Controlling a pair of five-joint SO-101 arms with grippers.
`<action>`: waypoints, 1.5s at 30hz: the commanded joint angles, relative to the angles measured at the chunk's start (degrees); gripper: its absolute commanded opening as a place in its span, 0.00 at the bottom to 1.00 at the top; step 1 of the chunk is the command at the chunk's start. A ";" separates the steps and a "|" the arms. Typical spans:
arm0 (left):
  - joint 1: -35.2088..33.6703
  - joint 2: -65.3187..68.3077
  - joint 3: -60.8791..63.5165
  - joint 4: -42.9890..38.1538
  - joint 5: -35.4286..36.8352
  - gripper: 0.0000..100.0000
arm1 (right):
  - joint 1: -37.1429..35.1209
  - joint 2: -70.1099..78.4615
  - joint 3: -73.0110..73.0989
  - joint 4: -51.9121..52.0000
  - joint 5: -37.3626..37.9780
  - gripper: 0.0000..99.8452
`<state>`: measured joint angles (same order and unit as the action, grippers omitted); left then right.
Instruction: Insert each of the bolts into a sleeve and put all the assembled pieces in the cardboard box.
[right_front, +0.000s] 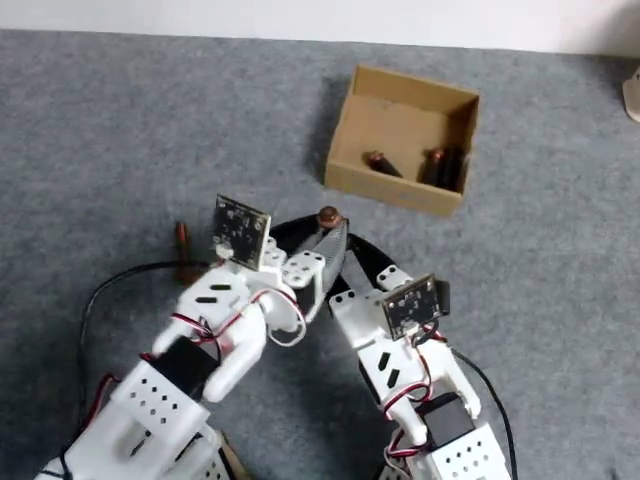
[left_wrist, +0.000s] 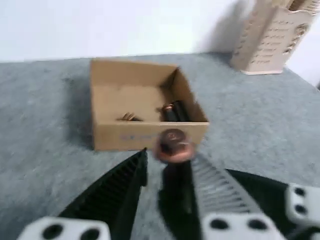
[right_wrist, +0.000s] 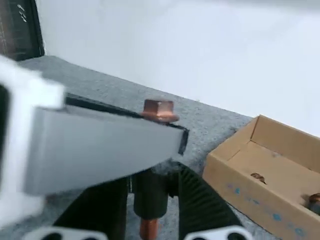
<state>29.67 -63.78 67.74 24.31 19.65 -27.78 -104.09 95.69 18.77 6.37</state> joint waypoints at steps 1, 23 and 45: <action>-1.01 0.04 -5.49 11.43 -0.09 0.26 | 3.56 -1.10 8.04 -0.13 -0.35 0.00; -30.99 0.48 -6.29 38.59 -0.26 0.27 | 14.02 -1.01 1.89 10.51 -6.07 0.00; -30.99 0.48 11.21 17.05 -0.53 0.27 | 18.42 25.01 -17.98 13.32 -6.42 0.00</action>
<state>-1.10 -62.90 79.34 42.68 19.38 -11.60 -86.59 85.49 35.65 0.66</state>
